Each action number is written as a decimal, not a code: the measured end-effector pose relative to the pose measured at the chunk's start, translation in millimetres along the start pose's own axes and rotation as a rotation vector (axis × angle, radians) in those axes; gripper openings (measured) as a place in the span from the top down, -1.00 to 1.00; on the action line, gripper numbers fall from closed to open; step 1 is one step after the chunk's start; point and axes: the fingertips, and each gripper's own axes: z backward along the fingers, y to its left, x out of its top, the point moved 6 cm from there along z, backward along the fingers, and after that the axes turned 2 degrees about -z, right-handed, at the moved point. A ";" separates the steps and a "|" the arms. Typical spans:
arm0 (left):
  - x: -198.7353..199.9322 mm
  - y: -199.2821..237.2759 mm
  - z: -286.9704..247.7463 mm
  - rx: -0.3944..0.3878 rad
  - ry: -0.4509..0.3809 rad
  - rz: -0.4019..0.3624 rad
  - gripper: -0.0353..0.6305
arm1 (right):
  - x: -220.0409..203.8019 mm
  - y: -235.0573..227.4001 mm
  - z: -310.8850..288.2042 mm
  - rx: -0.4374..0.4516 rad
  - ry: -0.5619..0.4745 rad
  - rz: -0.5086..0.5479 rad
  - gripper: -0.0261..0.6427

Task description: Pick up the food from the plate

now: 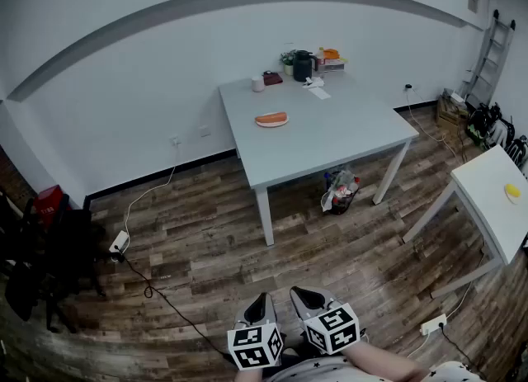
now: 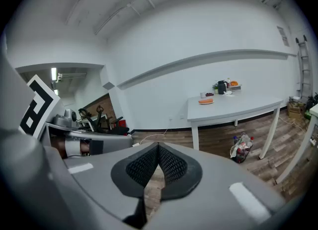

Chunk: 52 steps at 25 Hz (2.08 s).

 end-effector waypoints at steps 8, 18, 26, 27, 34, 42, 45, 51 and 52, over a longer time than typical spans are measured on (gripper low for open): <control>6.8 11.9 -21.9 -0.003 0.008 0.033 0.87 | 9.2 -12.3 -16.9 0.009 0.009 -0.010 0.93; 64.7 25.9 -120.5 0.016 -0.008 0.023 0.87 | 73.4 -91.5 -96.6 0.007 -0.036 0.004 0.92; 143.6 21.6 -229.6 0.014 -0.027 0.024 0.87 | 150.7 -177.7 -162.2 0.022 -0.051 0.043 0.92; 151.2 21.5 -243.2 0.012 -0.027 0.022 0.87 | 157.7 -187.1 -169.4 0.025 -0.054 0.048 0.92; 192.4 25.5 -322.6 0.008 -0.007 0.026 0.87 | 197.4 -248.1 -213.5 0.019 -0.060 0.033 0.93; 230.8 46.8 -402.0 0.012 0.030 0.022 0.87 | 226.8 -304.0 -268.2 -0.012 -0.033 -0.011 0.93; 257.4 62.6 -439.3 0.013 0.032 0.016 0.87 | 244.9 -329.8 -293.7 -0.036 -0.025 -0.011 0.93; 311.2 97.3 -515.7 0.023 0.056 -0.039 0.87 | 291.4 -374.6 -347.6 -0.066 -0.019 -0.022 0.92; 318.7 102.5 -528.0 0.019 0.062 -0.055 0.87 | 297.8 -380.8 -355.9 -0.071 -0.018 -0.025 0.93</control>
